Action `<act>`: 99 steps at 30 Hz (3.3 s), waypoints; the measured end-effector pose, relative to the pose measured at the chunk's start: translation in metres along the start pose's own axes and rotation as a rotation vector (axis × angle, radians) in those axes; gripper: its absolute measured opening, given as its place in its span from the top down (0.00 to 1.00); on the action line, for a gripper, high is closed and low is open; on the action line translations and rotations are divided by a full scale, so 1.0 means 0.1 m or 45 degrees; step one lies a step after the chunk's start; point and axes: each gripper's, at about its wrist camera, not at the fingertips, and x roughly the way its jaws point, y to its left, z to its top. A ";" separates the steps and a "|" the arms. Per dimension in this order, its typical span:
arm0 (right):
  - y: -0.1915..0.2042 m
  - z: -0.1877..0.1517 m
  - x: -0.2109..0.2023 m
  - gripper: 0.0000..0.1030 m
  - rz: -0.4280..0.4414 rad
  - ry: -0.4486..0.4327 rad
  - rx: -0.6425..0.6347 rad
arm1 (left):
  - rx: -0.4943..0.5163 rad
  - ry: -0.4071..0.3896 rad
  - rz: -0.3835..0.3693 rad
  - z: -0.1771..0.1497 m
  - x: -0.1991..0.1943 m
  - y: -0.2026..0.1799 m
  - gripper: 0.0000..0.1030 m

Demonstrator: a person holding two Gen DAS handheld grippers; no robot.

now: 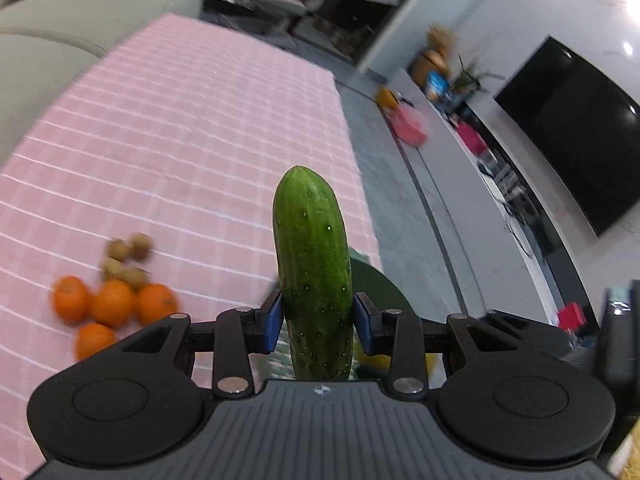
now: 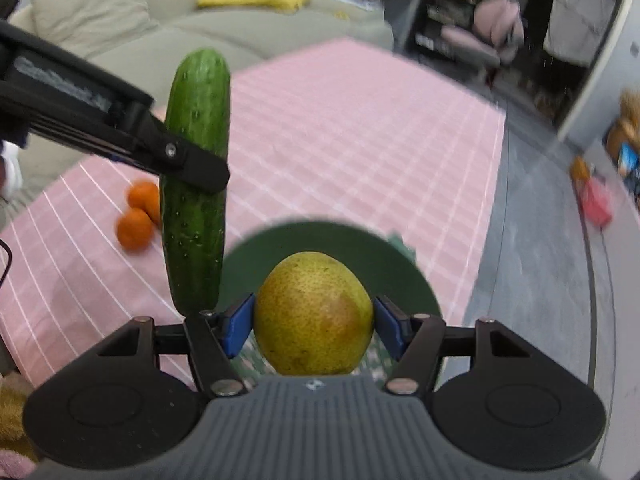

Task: Organize fruits
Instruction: 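Carry the cucumber with the left tool into the colander while the right tool drops the pear in, then grasp an orange with the left tool while the right tool grasps another orange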

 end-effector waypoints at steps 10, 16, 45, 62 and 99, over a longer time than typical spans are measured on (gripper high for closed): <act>-0.14 -0.25 0.54 0.41 0.070 0.210 -0.150 | 0.058 0.233 0.074 -0.18 0.65 -0.15 0.60; -0.19 -0.27 0.75 0.41 0.145 0.290 -0.205 | 0.100 0.309 0.144 -0.26 0.85 -0.20 0.60; -0.10 0.02 0.32 0.21 -0.103 0.141 -0.190 | 0.213 0.150 0.143 -0.12 0.25 -0.28 0.36; 0.65 0.35 0.07 0.21 0.043 -0.287 0.348 | 0.148 -0.105 0.342 -0.02 -0.66 0.45 0.36; 1.41 0.30 1.11 0.55 -0.006 -0.074 -0.200 | -0.214 0.232 0.306 -0.45 0.09 1.47 0.39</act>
